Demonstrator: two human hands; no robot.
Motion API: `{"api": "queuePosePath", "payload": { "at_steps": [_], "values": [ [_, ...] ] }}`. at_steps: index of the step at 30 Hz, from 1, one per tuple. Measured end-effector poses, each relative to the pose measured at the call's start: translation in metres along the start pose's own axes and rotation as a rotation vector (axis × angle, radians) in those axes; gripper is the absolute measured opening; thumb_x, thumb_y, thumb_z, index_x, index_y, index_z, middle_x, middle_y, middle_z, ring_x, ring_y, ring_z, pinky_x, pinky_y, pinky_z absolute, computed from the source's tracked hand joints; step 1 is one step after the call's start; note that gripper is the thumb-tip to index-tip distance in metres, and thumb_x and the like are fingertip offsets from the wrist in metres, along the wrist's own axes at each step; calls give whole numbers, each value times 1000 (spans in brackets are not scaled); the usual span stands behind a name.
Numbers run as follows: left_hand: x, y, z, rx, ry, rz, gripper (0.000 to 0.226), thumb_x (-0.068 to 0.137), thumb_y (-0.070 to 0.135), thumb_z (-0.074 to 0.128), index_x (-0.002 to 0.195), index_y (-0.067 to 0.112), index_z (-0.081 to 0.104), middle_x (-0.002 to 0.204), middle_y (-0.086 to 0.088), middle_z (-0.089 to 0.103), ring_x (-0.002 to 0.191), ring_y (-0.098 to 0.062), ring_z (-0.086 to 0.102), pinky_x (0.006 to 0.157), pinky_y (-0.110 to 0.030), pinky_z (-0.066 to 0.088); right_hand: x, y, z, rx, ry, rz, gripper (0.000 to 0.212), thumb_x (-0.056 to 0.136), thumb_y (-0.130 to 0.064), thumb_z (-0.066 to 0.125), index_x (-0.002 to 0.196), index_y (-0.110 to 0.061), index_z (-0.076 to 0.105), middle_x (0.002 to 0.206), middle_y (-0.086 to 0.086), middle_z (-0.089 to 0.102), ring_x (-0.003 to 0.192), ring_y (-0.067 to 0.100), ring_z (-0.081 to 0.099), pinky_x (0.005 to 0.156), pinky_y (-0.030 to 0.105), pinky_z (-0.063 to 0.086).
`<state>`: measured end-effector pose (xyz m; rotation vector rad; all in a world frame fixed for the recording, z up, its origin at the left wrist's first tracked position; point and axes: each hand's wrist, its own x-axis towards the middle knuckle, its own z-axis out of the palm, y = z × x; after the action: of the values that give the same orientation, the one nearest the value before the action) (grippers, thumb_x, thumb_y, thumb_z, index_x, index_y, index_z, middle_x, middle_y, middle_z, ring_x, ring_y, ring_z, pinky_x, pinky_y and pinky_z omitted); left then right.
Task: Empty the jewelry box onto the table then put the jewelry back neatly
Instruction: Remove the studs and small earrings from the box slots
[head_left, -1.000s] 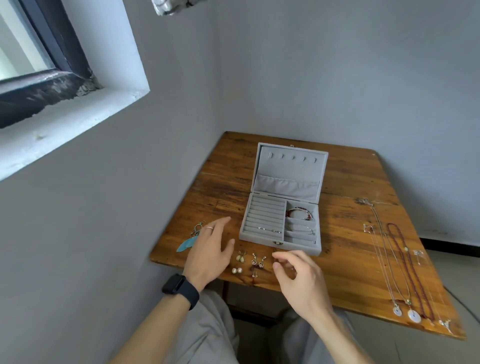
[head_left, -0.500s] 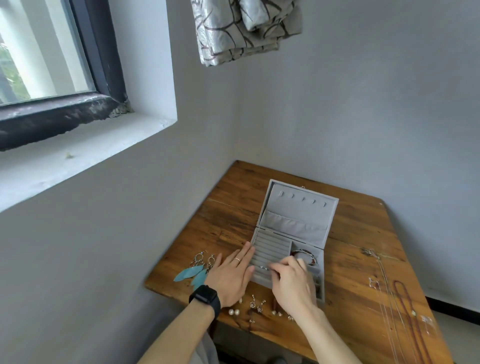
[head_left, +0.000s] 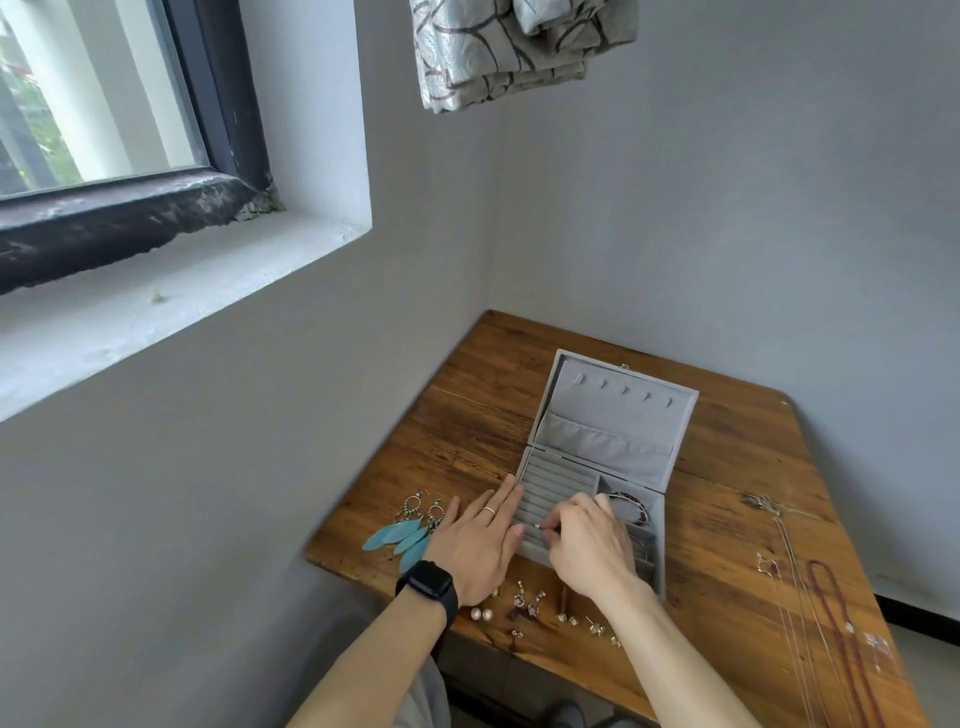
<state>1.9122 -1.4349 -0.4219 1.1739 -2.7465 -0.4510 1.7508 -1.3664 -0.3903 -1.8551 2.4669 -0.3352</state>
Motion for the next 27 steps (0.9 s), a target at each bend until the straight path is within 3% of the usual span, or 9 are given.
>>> {"api": "queuePosePath", "payload": {
  "at_steps": [5, 9, 14, 19, 22, 27],
  "values": [
    [1, 1, -8, 48, -27, 5, 58, 106, 50, 9, 159, 30, 0, 165, 14, -7, 152, -12, 11, 124, -44, 13, -12, 2, -2, 64, 68, -18, 19, 99, -36, 52, 111, -29, 64, 116, -10, 57, 112, 13, 43, 94, 30, 41],
    [4, -1, -19, 74, -37, 26, 56, 106, 51, 15, 158, 32, 15, 167, 12, 2, 149, -14, 21, 121, -42, 21, -51, 18, -11, 364, 183, 66, 4, 99, -33, 56, 101, -33, 60, 104, -18, 58, 102, 4, 49, 86, 21, 42],
    [13, 3, -31, 158, -14, 101, 45, 105, 45, 29, 150, 47, 31, 165, 1, 20, 146, -21, 27, 119, -42, 25, -117, 43, -6, 712, 276, 235, 16, 95, -22, 64, 87, -36, 61, 85, -19, 66, 84, 0, 61, 69, 10, 45],
    [24, 16, -41, 283, -6, 156, 40, 100, 33, 46, 137, 43, 55, 159, 3, 34, 142, -21, 34, 111, -42, 34, -149, 60, 8, 887, 383, 395, 14, 93, -16, 67, 90, -30, 65, 91, -23, 68, 90, -5, 60, 74, 4, 43],
    [28, 28, -44, 351, 19, 156, 32, 98, 31, 51, 124, 40, 67, 148, 5, 47, 133, -20, 42, 105, -41, 38, -158, 69, 16, 961, 419, 483, 14, 93, -14, 68, 91, -28, 66, 90, -14, 70, 91, -5, 61, 78, 12, 47],
    [33, 41, -45, 404, 29, 163, 22, 91, 23, 64, 104, 37, 76, 134, 12, 57, 123, -15, 47, 94, -35, 41, -165, 76, 23, 966, 419, 477, 15, 93, -18, 68, 93, -33, 65, 94, -23, 68, 94, -2, 63, 77, 6, 47]
  ]
}}
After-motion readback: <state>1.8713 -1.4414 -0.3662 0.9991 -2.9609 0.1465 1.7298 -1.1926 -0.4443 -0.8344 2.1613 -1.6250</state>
